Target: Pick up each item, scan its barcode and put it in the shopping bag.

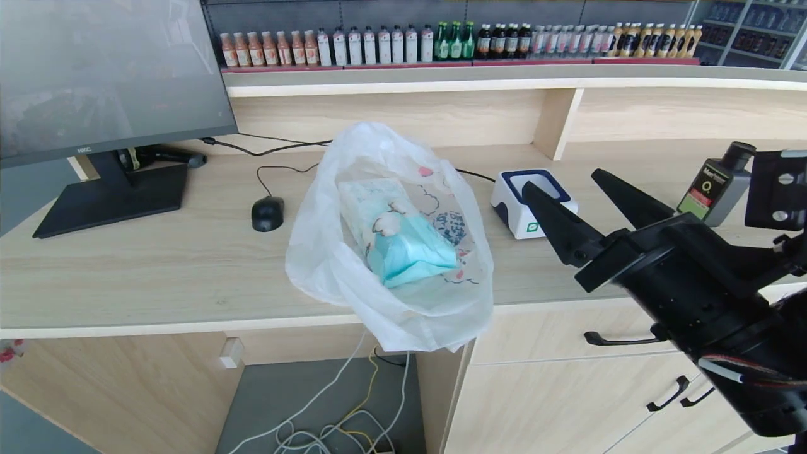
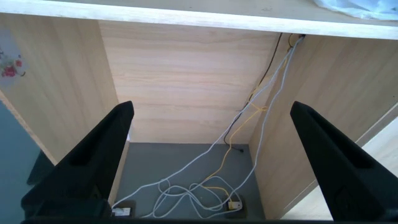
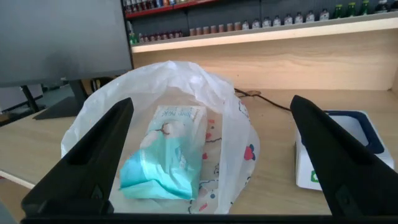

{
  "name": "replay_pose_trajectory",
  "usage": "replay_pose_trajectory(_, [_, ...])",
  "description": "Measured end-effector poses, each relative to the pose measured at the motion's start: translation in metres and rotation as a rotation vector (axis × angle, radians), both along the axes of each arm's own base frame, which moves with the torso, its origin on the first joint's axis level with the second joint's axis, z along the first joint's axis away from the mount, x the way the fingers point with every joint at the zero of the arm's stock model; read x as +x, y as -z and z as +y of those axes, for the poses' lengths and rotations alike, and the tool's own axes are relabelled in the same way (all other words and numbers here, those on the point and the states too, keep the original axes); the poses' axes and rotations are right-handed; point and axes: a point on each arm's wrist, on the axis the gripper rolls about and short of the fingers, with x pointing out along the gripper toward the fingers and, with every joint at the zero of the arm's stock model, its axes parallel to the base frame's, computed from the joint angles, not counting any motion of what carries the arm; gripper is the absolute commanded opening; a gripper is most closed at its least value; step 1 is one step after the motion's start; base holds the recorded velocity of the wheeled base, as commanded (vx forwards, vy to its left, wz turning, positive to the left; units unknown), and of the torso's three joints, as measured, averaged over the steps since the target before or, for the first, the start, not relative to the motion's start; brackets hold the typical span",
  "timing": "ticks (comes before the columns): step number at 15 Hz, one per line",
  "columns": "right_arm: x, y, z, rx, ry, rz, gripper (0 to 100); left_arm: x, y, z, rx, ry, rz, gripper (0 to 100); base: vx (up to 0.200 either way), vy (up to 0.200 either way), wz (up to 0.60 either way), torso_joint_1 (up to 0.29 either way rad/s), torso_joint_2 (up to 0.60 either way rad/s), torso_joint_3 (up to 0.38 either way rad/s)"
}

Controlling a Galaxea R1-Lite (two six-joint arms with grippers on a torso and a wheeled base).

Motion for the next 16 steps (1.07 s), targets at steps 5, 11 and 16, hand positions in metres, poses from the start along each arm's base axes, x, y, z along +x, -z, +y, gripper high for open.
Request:
replay_pose_trajectory(5, [-0.0041, -0.0029, -0.0034, 0.008, 0.0, -0.009, 100, 0.0, 0.0, 0.0, -0.003, 0.0, 0.0, 100, 0.0, -0.2, 0.0, 0.001, 0.0, 0.0])
replay_pose_trajectory(11, [-0.0066, -0.0021, -0.0056, 0.005, 0.001, -0.007, 100, 0.0, 0.0, 0.0, -0.003, 0.0, 0.0, 100, 0.0, -0.2, 0.0, 0.002, 0.0, 0.001])
replay_pose_trajectory(16, [-0.0048, -0.0009, -0.0053, 0.001, 0.005, -0.004, 100, 0.0, 0.0, 0.0, -0.001, 0.0, 0.0, 100, 0.0, -0.2, 0.0, 0.0, 0.0, 0.0])
